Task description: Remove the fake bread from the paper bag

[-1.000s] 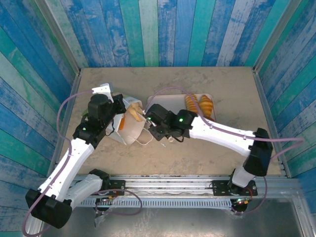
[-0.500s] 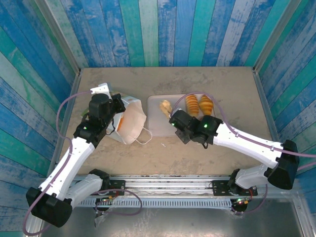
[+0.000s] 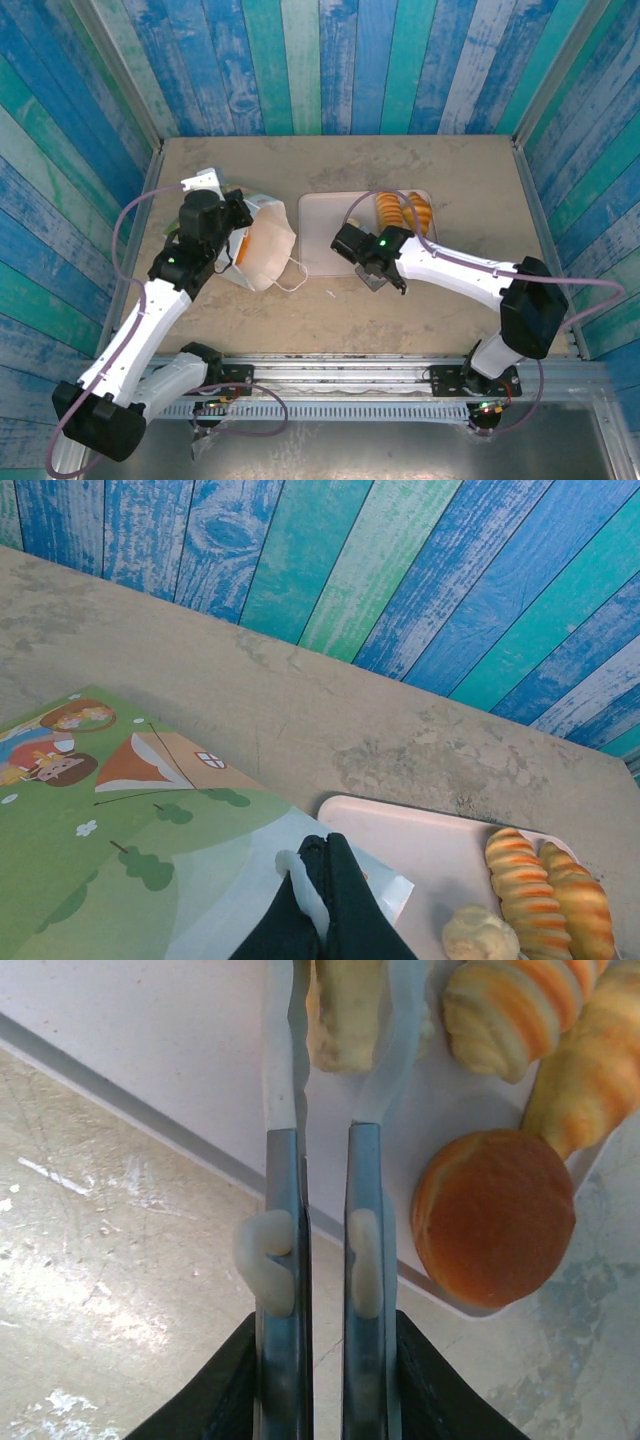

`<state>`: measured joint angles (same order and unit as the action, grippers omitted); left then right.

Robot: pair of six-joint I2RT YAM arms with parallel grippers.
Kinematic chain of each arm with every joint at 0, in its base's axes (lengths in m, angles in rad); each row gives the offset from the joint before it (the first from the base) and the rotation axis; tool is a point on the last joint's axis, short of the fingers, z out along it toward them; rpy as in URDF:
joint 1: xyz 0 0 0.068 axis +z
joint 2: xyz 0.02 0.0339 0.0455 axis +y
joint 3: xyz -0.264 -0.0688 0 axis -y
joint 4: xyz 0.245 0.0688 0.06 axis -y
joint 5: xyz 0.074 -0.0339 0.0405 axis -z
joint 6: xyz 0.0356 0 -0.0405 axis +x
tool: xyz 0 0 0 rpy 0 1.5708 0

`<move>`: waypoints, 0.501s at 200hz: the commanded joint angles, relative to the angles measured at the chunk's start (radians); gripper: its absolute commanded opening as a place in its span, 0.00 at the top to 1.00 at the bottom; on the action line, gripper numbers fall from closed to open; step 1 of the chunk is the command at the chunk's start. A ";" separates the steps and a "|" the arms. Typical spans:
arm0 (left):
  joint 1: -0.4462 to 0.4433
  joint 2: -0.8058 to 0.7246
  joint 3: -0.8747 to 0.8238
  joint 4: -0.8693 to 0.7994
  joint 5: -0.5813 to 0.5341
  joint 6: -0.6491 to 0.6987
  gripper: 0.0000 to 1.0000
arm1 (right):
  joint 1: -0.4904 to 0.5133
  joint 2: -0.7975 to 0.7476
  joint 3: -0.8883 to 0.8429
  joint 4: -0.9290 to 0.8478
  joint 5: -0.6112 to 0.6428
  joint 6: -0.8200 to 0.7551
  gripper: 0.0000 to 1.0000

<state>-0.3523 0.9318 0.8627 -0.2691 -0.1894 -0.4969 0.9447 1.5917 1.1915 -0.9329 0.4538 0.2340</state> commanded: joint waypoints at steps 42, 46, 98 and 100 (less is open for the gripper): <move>0.004 -0.026 0.015 0.007 -0.019 0.032 1.00 | 0.018 -0.001 0.064 -0.052 -0.214 -0.022 0.64; 0.003 -0.025 0.014 0.007 -0.020 0.032 1.00 | 0.019 -0.003 0.068 -0.058 -0.224 -0.022 0.64; 0.004 -0.036 0.002 0.011 -0.025 0.032 1.00 | 0.019 -0.041 0.088 -0.127 -0.306 -0.048 0.65; 0.004 -0.036 0.001 0.012 -0.024 0.031 1.00 | 0.019 -0.042 0.087 -0.129 -0.306 -0.048 0.65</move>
<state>-0.3523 0.9276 0.8627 -0.2691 -0.1894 -0.4824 0.9554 1.5829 1.2526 -0.9955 0.2165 0.2100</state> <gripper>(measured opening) 0.044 0.354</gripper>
